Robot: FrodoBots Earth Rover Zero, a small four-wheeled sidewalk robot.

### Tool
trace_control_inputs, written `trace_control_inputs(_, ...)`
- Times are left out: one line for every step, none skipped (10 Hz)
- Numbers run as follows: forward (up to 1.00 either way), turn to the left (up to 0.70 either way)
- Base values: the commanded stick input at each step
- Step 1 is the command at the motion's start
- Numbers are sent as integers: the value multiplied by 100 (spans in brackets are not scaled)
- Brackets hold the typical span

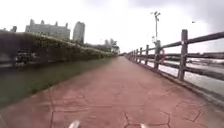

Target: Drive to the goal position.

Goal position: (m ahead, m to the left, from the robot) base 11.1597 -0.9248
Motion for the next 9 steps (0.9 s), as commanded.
trace_control_inputs(70,0)
trace_control_inputs(70,0)
trace_control_inputs(70,0)
trace_control_inputs(70,0)
trace_control_inputs(70,0)
trace_control_inputs(70,0)
trace_control_inputs(70,0)
trace_control_inputs(70,0)
trace_control_inputs(70,0)
